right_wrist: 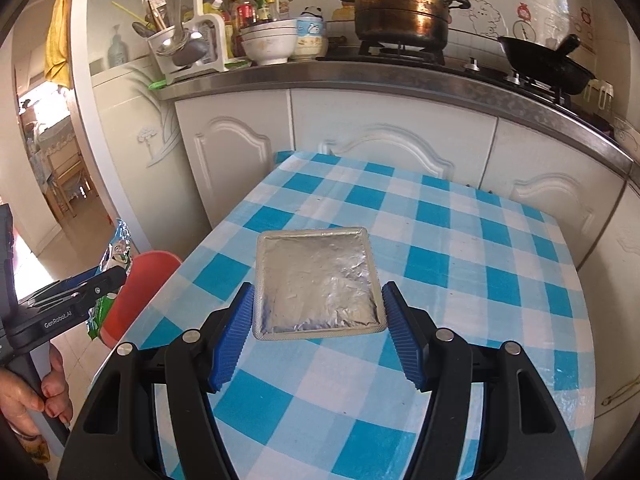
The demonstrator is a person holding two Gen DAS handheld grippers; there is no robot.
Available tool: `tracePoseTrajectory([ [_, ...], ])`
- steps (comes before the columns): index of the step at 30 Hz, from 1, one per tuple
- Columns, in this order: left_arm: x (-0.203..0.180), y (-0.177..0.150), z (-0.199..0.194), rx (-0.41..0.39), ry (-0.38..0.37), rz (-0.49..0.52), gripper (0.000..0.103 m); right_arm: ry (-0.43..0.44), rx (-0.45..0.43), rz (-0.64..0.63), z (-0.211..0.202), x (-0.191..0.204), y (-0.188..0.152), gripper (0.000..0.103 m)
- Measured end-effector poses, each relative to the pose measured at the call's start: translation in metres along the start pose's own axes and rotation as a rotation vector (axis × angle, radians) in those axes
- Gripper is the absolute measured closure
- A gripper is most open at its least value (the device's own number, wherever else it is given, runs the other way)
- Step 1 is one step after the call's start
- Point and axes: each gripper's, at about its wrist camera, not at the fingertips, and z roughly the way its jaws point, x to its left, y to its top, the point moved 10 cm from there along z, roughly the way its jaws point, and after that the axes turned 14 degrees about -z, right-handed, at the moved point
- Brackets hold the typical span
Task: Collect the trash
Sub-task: 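Carry wipe packet and foil tray to the pink bucket and release both inside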
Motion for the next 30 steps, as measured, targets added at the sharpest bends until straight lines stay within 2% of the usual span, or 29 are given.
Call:
tracePoseTrajectory([
  [7, 0.034, 0.016, 0.003, -0.024, 0.064, -0.025, 0.042, 0.083, -0.004, -0.116, 0.026, 0.054, 0.032, 0.038],
  [17, 0.090, 0.031, 0.021, -0.018, 0.153, -0.094, 0.042, 0.207, 0.010, -0.269, 0.072, 0.142, 0.063, 0.038],
  [25, 0.133, 0.031, 0.048, 0.022, 0.207, -0.145, 0.042, 0.300, 0.054, -0.395, 0.109, 0.208, 0.061, 0.038],
  [30, 0.154, 0.023, 0.064, 0.055, 0.234, -0.175, 0.042, 0.338, 0.092, -0.442, 0.130, 0.231, 0.052, 0.038],
])
